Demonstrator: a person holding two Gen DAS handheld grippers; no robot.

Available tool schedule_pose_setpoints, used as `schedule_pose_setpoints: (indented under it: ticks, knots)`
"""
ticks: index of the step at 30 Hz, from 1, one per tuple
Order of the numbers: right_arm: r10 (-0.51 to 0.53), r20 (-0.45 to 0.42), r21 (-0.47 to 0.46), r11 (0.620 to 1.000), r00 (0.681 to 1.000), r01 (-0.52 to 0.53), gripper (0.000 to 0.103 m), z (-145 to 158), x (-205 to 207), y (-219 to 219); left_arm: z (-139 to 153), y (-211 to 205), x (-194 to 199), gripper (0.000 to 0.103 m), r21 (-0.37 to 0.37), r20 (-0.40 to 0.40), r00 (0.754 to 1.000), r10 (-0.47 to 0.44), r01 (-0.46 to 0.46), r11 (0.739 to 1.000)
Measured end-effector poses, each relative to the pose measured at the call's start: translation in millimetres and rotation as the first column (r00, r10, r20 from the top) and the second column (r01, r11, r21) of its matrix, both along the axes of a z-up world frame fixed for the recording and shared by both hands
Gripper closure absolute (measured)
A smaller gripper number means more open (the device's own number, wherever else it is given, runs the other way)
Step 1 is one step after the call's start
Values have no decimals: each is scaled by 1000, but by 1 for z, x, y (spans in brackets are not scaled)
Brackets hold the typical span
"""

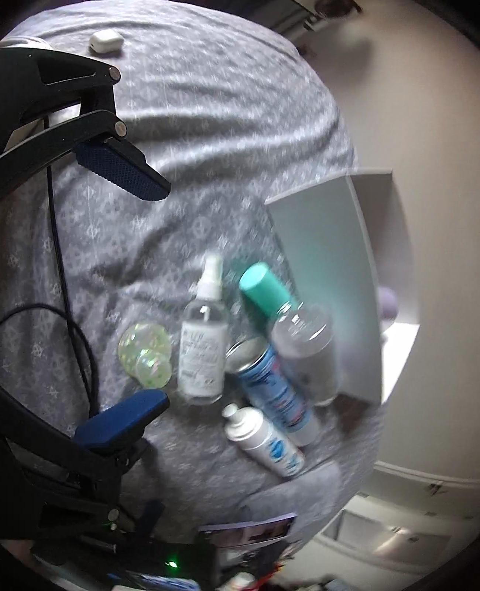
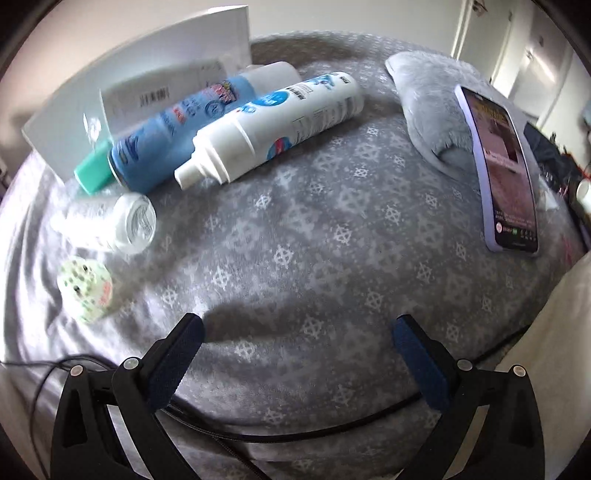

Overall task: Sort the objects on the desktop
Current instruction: 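Grasp the glittery clear ball with the left gripper, then carry the glittery ball over the white box and release it inside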

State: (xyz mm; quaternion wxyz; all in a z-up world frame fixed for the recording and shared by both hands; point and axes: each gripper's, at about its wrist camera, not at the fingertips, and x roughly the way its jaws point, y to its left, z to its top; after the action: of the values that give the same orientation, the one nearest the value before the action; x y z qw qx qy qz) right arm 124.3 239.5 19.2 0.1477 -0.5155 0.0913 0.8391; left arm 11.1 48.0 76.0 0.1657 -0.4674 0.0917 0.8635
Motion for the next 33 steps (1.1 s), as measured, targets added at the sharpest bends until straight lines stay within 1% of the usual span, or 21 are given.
schedule_pose_setpoints:
  ticks: [2, 3, 5, 7, 8, 9, 10, 11, 14, 16, 17, 19, 22, 24, 26, 27, 29, 31, 33]
  knots:
    - [-3, -4, -13, 1000, 1000, 3, 0, 1, 2, 1, -17, 21, 4, 0, -41, 40, 997, -60, 62, 997]
    - [-2, -5, -12, 1000, 1000, 2, 0, 1, 3, 1, -27, 31, 3, 1, -73, 54, 995, -81, 85, 994]
    - [4, 3, 0, 1000, 1000, -4, 0, 1, 4, -2, -39, 39, -2, 1, -81, 73, 994, -76, 81, 993]
    - [7, 13, 22, 1000, 1000, -7, 0, -1, 3, -5, -48, 43, -8, 1, -92, 90, 995, -47, 55, 994]
    - [5, 12, 23, 1000, 1000, -5, 0, 0, 4, -5, -53, 45, -9, 4, -96, 103, 994, -43, 53, 994]
    - [4, 11, 20, 1000, 1000, -4, 0, 0, 5, -5, -56, 44, -10, 24, -84, 122, 992, -41, 51, 995]
    - [4, 13, 18, 1000, 1000, -4, 0, 0, 5, -6, -59, 43, -9, 48, -72, 146, 989, -32, 43, 996]
    - [5, 13, 23, 1000, 1000, -6, 0, 1, 6, -7, -57, 42, -7, 53, -70, 138, 990, -16, 26, 997]
    - [3, 12, 19, 1000, 1000, -3, 0, 2, 9, -8, -48, 37, 5, 55, -38, 119, 992, -29, 33, 999]
    - [3, 12, 19, 1000, 1000, -4, 0, 2, 7, -9, -36, 34, 14, 55, -41, 85, 996, -36, 40, 998]
    - [3, 11, 19, 1000, 1000, -3, 0, 3, 8, -10, -25, 31, 17, 55, -35, 54, 998, -33, 35, 999]
    - [1, 10, 18, 1000, 1000, -1, 0, 3, 9, -11, -2, 25, 15, 55, 1, 7, 1000, -12, 12, 1000]
    - [-2, 8, 21, 1000, 1000, 2, 0, 4, 12, -15, 43, 14, 1, 55, 59, -84, 996, 41, -36, 998]
    - [-6, 5, 21, 1000, 1000, 6, 0, 0, 9, -12, 74, 6, -17, 55, 105, -140, 986, 90, -75, 992]
    - [-10, 3, 25, 1000, 1000, 10, 0, 1, 11, -14, 98, 1, -47, 55, 149, -177, 974, 141, -115, 982]
    - [-11, 3, 27, 1000, 1000, 11, 0, 1, 11, -15, 105, 1, -60, 55, 153, -195, 967, 162, -133, 979]
    - [-11, 2, 26, 1000, 1000, 11, 0, -1, 8, -16, 115, 2, -85, 55, 155, -215, 955, 204, -172, 973]
    - [-12, 0, 25, 1000, 1000, 12, 0, -1, 8, -13, 116, 6, -108, 55, 167, -204, 949, 241, -208, 964]
    - [-13, -1, 26, 1000, 1000, 13, 0, -2, 4, -9, 110, 9, -129, 55, 164, -190, 944, 269, -240, 957]
